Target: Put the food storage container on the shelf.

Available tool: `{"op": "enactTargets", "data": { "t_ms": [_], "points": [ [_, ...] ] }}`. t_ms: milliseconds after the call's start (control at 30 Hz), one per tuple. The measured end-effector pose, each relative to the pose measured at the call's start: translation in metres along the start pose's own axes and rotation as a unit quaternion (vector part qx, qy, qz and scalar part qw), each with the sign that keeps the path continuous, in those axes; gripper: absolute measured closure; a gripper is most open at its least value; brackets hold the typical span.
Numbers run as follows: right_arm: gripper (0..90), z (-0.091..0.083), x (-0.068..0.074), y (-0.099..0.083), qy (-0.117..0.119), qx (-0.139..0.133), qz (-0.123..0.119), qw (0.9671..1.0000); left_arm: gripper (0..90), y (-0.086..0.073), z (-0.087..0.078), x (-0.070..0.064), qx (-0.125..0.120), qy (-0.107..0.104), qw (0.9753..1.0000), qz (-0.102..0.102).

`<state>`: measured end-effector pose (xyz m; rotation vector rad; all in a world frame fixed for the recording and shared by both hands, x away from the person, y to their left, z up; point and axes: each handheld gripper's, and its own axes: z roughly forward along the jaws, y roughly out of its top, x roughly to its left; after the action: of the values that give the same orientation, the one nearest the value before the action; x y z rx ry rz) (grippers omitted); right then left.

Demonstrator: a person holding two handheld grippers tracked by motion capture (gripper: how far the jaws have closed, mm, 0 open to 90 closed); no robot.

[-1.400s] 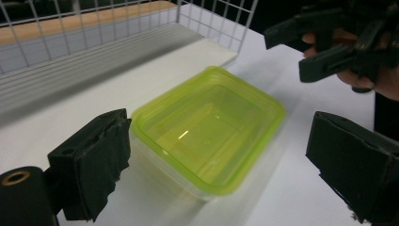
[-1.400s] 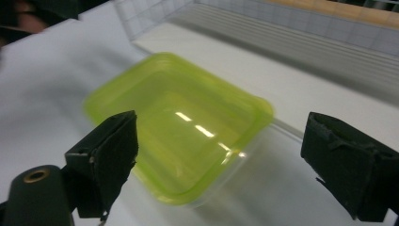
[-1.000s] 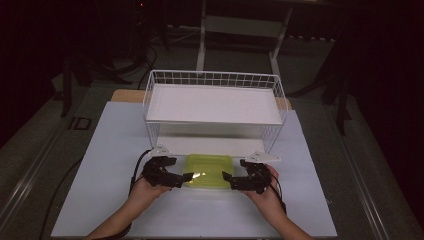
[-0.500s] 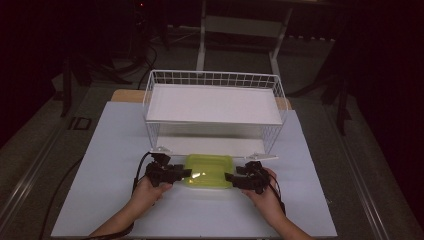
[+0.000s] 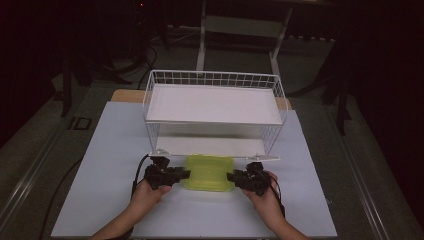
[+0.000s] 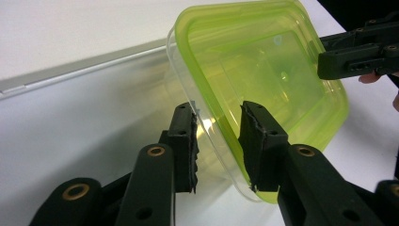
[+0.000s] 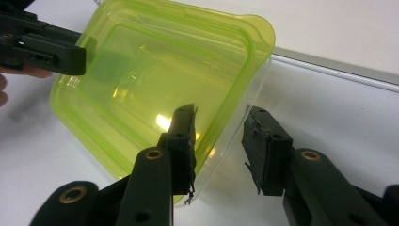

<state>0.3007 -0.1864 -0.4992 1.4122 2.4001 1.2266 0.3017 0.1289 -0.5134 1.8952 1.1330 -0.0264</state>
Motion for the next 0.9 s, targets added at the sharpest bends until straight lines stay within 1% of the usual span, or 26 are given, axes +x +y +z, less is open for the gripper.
{"op": "enactTargets", "data": {
  "t_ms": [67,133,167,233,367,433,500,533,567,600,633,667,733,767,833,900],
  "points": [
    [66.0,-0.001,0.003,-0.001,-0.005,0.000,0.003,1.0000,69.4,-0.002,-0.002,-0.001,0.000,-0.006,1.0000,-0.002],
    [67.5,-0.002,0.004,-0.001,-0.001,0.001,0.011,0.9999,70.8,-0.003,-0.003,-0.002,0.000,-0.010,0.9999,-0.003],
    [68.0,-0.003,0.004,-0.002,0.001,0.000,0.010,0.9999,71.4,-0.004,-0.003,-0.003,0.000,-0.010,0.9999,-0.002],
    [68.4,-0.004,0.006,-0.003,0.004,0.000,0.007,1.0000,72.3,-0.005,-0.005,-0.004,0.004,-0.010,0.9999,0.005],
    [69.3,-0.006,0.008,-0.005,0.005,-0.003,0.002,1.0000,73.4,-0.006,-0.006,-0.007,0.008,-0.009,0.9999,0.007],
    [70.7,-0.007,0.008,-0.006,0.008,-0.003,0.008,0.9999,74.4,-0.006,-0.007,-0.008,0.007,-0.009,0.9999,0.002],
    [72.6,-0.008,0.009,-0.007,0.017,-0.001,0.017,0.9997,76.7,-0.008,-0.008,-0.010,0.007,-0.007,0.9999,-0.003],
    [73.7,-0.008,0.009,-0.008,0.023,0.001,0.021,0.9995,77.9,-0.009,-0.009,-0.011,0.007,-0.006,1.0000,-0.002],
    [74.8,-0.010,0.011,-0.008,0.017,-0.002,0.017,0.9997,78.5,-0.010,-0.009,-0.011,0.009,-0.006,0.9999,0.000],
    [74.9,-0.010,0.012,-0.008,0.014,-0.003,0.010,0.9999,78.8,-0.010,-0.010,-0.011,0.008,-0.007,0.9999,-0.001],
    [75.5,-0.010,0.013,-0.008,0.014,-0.001,0.008,0.9999,79.9,-0.010,-0.011,-0.010,0.004,-0.010,0.9999,-0.007],
    [75.8,-0.011,0.012,-0.008,0.019,-0.003,0.013,0.9997,80.1,-0.009,-0.011,-0.011,0.004,-0.008,0.9999,-0.007],
    [75.7,-0.011,0.012,-0.006,0.015,-0.006,0.013,0.9998,80.1,-0.007,-0.012,-0.014,-0.001,-0.001,1.0000,-0.003],
    [75.5,-0.012,0.012,-0.005,0.012,-0.010,0.013,0.9998,80.2,-0.006,-0.013,-0.014,-0.002,-0.001,1.0000,-0.002],
    [75.6,-0.014,0.011,-0.002,0.012,-0.019,0.015,0.9996,80.2,0.000,-0.015,-0.017,-0.013,0.001,0.9999,0.002],
    [75.6,-0.018,0.011,0.004,0.006,-0.030,0.011,0.9995,80.4,0.006,-0.016,-0.018,-0.021,0.003,0.9998,0.002]
  ]
}}
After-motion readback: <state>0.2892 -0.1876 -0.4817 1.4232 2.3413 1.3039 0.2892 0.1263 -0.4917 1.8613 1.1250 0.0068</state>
